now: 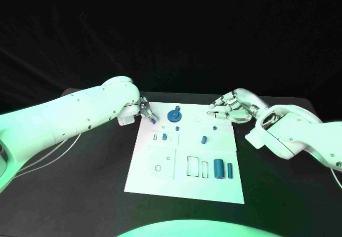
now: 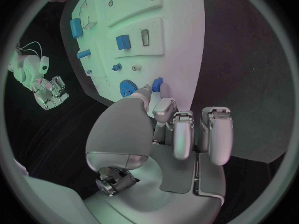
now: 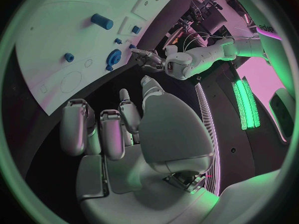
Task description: Assemble the parts on the task board
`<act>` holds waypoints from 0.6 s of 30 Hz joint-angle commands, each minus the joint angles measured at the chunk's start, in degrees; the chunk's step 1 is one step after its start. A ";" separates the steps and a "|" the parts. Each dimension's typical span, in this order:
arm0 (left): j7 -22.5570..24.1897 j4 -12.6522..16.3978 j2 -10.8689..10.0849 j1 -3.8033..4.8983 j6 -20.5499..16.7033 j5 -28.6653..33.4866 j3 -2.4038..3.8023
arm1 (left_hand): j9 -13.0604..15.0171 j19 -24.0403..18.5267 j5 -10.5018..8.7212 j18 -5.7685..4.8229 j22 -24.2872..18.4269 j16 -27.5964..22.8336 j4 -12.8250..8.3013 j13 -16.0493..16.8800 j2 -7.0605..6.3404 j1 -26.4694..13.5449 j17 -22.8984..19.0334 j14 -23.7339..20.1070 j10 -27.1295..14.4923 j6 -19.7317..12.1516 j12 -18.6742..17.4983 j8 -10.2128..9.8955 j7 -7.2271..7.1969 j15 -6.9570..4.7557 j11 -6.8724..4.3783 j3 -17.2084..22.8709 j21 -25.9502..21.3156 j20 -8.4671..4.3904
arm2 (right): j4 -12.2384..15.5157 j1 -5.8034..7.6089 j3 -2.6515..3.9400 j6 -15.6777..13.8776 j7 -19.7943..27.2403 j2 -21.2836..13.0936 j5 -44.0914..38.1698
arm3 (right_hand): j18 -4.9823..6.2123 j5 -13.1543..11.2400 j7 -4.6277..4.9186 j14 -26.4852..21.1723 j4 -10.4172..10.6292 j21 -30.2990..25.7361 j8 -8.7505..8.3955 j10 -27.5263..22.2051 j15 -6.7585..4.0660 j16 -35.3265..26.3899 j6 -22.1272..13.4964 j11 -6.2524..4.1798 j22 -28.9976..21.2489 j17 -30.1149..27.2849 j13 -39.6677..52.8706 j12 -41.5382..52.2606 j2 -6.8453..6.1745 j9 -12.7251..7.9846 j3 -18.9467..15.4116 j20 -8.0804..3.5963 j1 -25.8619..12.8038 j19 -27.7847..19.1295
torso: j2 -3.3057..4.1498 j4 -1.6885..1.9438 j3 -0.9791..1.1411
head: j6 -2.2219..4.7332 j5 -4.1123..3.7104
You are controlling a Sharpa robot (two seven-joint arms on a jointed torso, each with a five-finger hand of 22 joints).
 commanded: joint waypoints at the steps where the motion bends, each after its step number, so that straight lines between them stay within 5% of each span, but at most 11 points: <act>1: 0.42 -0.05 0.20 0.00 0.89 0.89 0.02 | -0.09 5.80 0.17 -0.78 14.77 0.14 -0.38 -0.05 0.28 1.53 15.09 6.03 -0.22 0.11 -0.07 -0.44 -0.12 0.06 -0.11 1.10 0.17 0.38 | 0.03 -0.04 0.00 0.76 0.34 0.05 -0.46 | 0.29 0.26 0.15 3.54 -0.03 -0.29 0.33 -0.01 -0.58 -0.28 -0.40 -0.02 4.89 5.41 0.05 -0.03 0.29 0.02 -0.22 -0.17 -0.11 -0.24 | 0.01 0.01 0.02 | -0.06 0.00; 10: 0.46 -0.14 0.02 0.00 0.76 2.59 0.02 | -0.12 5.79 0.33 -0.77 14.76 0.14 -3.21 -0.54 0.62 7.24 15.09 6.03 -0.51 -0.69 -0.73 -1.15 0.19 -0.02 -0.01 10.32 0.16 0.23 | 0.01 -0.04 0.00 0.74 0.34 0.05 -0.46 | 0.29 0.26 0.15 3.54 -0.03 -0.29 0.33 -0.01 -0.58 -0.28 -0.40 -0.02 4.89 5.41 0.05 -0.03 0.29 0.02 -0.22 -0.17 -0.11 -0.24 | -0.05 -0.03 -0.02 | -0.10 0.06; 12: 0.39 0.08 -0.24 0.00 0.85 3.51 0.01 | 0.42 5.79 0.54 -0.77 14.76 0.14 -4.94 -0.82 -0.81 7.99 15.09 6.03 -0.47 -0.85 -1.08 -0.93 0.69 0.19 0.31 16.97 0.15 0.27 | -0.01 -0.04 0.00 0.73 0.35 0.06 -0.46 | 0.29 0.26 0.15 3.54 -0.03 -0.29 0.33 -0.01 -0.58 -0.28 -0.40 -0.02 4.89 5.41 0.05 -0.03 0.29 0.02 -0.22 -0.17 -0.11 -0.24 | -0.05 0.00 0.01 | -0.06 0.04; 18: 0.36 0.94 -1.19 0.01 0.43 5.88 0.01 | 1.71 5.74 1.20 -0.75 14.71 0.14 -7.78 -1.17 -4.17 5.69 15.09 6.03 -0.35 -1.03 -1.39 -0.22 0.78 0.53 0.50 25.86 0.12 0.45 | -0.02 -0.04 0.00 0.70 0.35 0.03 -0.46 | 0.29 0.29 0.14 3.54 -0.04 -0.28 0.36 0.08 -0.58 -0.28 -0.39 -0.03 4.90 5.42 0.15 0.07 0.32 0.02 -0.23 -0.18 -0.09 -0.22 | -0.11 0.09 -0.01 | -0.02 0.14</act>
